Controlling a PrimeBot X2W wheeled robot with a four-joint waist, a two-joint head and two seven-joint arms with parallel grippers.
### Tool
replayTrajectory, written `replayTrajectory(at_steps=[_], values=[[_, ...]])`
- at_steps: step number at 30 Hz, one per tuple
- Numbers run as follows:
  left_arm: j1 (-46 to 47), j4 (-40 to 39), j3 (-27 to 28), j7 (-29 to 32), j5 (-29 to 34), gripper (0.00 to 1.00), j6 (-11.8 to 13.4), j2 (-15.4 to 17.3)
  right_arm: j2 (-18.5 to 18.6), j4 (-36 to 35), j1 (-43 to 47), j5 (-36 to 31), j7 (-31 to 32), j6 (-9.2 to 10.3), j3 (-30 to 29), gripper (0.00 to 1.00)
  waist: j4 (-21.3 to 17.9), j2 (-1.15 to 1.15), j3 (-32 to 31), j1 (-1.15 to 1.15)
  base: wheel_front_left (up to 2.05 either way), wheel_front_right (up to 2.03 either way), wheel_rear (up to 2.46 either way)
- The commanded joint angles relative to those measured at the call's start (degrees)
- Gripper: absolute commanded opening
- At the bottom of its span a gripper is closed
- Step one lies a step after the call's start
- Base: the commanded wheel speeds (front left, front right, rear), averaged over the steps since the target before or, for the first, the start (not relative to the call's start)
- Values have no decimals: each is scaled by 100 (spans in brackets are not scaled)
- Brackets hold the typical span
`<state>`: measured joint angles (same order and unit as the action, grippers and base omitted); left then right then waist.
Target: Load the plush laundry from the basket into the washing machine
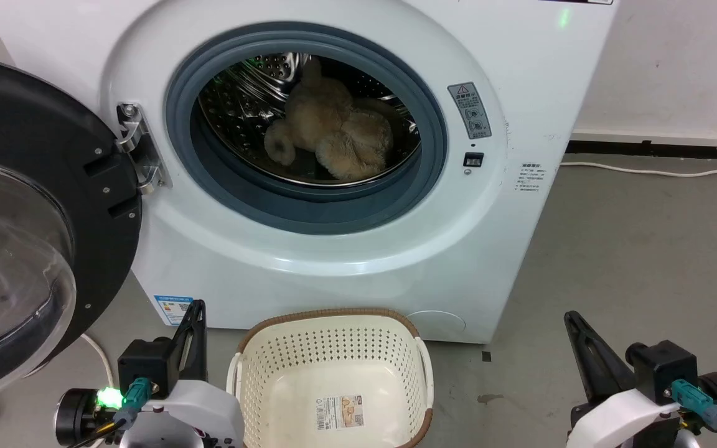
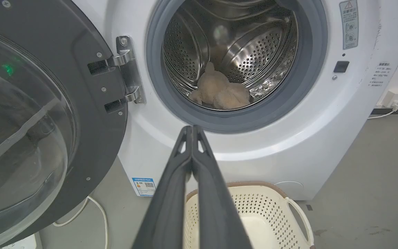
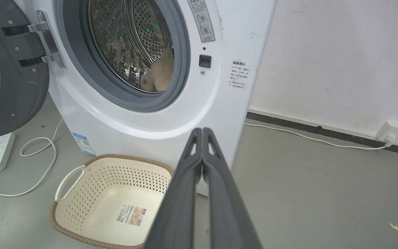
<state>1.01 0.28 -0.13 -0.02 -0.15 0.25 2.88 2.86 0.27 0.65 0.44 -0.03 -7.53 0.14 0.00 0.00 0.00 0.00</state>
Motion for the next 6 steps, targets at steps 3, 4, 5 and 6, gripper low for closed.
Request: replayTrajectory(at_steps=[3, 4, 5, 6], values=[[-101, -28, 13, 2, 15, 0, -25, -1, 1, -27, -65, -44, 3, 4, -14, 0, 0, 0, 0, 0, 0, 0, 0], [-101, -28, 13, 2, 15, 0, -25, -1, 1, -27, -65, -44, 3, 4, -14, 0, 0, 0, 0, 0, 0, 0, 0], [-101, -28, 13, 2, 15, 0, -25, -1, 1, -27, -65, -44, 3, 4, -14, 0, 0, 0, 0, 0, 0, 0, 0], [-101, -28, 13, 2, 15, 0, -25, -1, 1, -27, -65, -44, 3, 4, -14, 0, 0, 0, 0, 0, 0, 0, 0]])
